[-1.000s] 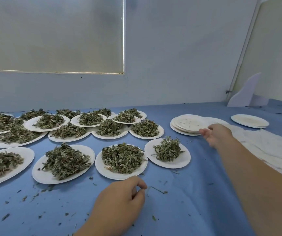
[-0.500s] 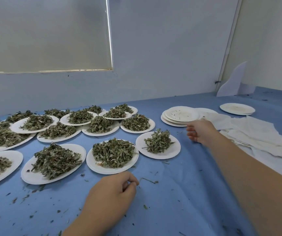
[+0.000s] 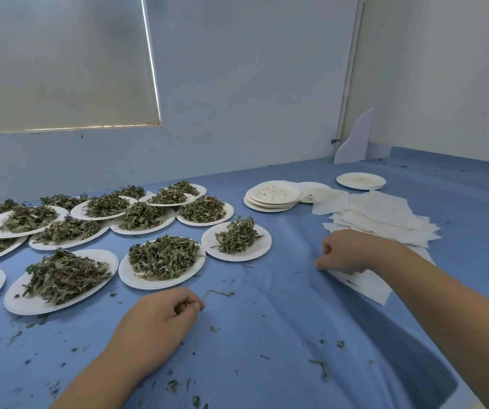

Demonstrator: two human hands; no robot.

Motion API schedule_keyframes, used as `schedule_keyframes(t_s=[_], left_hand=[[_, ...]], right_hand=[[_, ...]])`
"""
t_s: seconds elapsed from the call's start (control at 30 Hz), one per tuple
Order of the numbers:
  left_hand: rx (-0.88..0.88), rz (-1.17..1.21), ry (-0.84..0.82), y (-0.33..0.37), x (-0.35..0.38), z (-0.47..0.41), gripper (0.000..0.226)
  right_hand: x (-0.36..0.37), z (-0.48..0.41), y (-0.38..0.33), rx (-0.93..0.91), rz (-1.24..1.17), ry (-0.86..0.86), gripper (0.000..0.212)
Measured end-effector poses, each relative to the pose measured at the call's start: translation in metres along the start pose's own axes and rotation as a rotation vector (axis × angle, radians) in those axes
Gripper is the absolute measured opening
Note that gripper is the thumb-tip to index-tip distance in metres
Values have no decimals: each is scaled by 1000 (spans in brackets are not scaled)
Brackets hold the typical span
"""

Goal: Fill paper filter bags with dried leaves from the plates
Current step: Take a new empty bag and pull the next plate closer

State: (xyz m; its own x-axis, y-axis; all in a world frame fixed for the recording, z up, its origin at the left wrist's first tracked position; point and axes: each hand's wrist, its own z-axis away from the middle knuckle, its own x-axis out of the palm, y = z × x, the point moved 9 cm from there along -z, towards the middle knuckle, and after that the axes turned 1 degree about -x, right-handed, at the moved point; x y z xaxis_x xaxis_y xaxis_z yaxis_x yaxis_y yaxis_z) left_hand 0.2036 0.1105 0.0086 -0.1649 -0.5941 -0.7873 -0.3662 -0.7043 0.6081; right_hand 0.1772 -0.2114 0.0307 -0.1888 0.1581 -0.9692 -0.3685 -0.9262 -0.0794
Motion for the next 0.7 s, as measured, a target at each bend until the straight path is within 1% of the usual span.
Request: schedule_keyframes(t_s=[0.07, 0.17, 0.37, 0.47, 0.5, 0.57, 0.63, 0.7], left_hand=[[13, -12, -2, 2, -1, 3, 20], [35, -29, -7, 5, -1, 7, 19], [34, 19, 5, -3, -2, 10, 20], [30, 38, 9, -7, -3, 10, 21], [33, 44, 9, -7, -3, 11, 21], [40, 61, 18, -7, -5, 11, 21], [50, 83, 35, -8, -11, 13, 22], [49, 101, 36, -11, -17, 17, 22]], right_hand=[[5, 11, 5, 20, 76, -23, 37], [8, 20, 4, 24, 135, 9, 27], [10, 27, 9, 115, 136, 184, 18], [9, 31, 2, 96, 173, 270, 16], [8, 33, -3, 73, 150, 291, 14], [5, 40, -17, -3, 12, 290, 12], [0, 50, -41, -128, -179, 268, 15], [-4, 65, -70, -263, -402, 208, 17]])
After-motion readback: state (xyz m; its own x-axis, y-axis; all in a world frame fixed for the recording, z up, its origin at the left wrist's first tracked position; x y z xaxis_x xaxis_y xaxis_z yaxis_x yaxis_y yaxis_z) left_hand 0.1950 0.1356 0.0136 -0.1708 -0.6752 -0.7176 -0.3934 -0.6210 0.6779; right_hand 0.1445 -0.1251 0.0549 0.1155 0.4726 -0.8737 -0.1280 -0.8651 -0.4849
